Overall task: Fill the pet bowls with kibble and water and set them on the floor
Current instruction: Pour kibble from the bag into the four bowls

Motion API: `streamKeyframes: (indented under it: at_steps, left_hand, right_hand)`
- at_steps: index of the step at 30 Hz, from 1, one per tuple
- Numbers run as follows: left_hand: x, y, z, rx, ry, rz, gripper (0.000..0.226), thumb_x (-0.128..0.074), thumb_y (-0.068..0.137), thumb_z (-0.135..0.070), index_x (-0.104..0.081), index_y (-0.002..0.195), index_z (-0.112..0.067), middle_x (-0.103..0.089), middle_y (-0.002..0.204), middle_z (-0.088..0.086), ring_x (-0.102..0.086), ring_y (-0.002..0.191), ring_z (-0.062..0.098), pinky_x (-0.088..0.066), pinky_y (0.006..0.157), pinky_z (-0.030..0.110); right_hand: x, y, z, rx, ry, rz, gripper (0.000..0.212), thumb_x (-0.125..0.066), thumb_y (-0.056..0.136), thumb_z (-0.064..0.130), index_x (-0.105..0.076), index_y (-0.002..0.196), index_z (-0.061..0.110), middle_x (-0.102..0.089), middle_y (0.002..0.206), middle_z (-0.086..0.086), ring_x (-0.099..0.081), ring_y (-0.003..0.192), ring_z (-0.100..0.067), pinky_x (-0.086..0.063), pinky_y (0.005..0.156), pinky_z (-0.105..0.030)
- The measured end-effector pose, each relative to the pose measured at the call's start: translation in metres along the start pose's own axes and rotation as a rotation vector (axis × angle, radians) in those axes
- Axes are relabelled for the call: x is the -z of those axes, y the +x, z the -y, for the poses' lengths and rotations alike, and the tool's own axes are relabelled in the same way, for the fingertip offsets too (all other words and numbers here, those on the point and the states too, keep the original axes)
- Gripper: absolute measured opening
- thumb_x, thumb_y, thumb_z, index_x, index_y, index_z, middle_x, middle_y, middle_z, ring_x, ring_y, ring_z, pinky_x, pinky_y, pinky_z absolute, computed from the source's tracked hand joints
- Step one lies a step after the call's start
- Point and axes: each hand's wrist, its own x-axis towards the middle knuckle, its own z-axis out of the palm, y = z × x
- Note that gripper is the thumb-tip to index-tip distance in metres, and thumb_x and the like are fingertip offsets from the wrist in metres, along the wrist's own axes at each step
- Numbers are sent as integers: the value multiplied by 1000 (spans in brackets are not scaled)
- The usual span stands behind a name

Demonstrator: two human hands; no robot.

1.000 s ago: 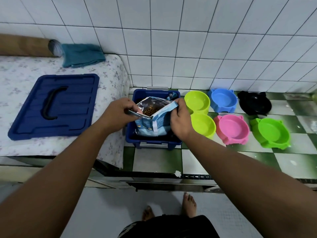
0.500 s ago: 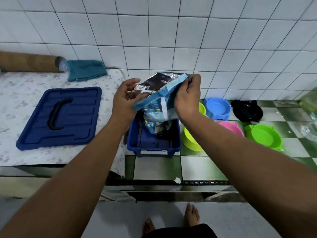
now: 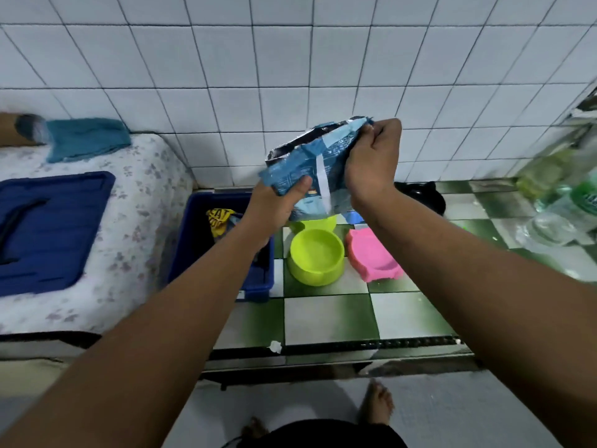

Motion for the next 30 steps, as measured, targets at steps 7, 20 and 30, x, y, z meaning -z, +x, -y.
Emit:
streamKeyframes:
  at_steps: [7, 20, 30]
  left_hand:
    - [-126, 25, 28, 76, 1, -102, 16, -70, 96, -31, -64, 111, -30, -70, 100, -23, -66, 86, -15, -50, 77, 13]
    - [-269, 72, 74, 366, -136, 131, 35, -86, 83, -26, -65, 110, -32, -76, 113, -10, -72, 108, 15, -60, 92, 47]
    - [-327, 93, 87, 460, -376, 11, 21, -76, 91, -20, -63, 108, -22, -74, 106, 2, -72, 97, 22, -60, 87, 57]
  right_hand:
    - [71, 77, -53, -42, -5, 10, 8, -38, 103, 11, -39, 95, 13, -45, 77, 7, -42, 66, -1, -36, 64, -20]
    - [144, 187, -112, 37, -267, 270, 9, -35, 101, 10, -43, 100, 13, -47, 78, 12, -45, 69, 1, -36, 63, -16]
    - [150, 228, -131, 272, -453, 417, 15, -39, 103, 14, -49, 101, 4, -54, 85, -5, -47, 74, -21, -26, 63, -25]
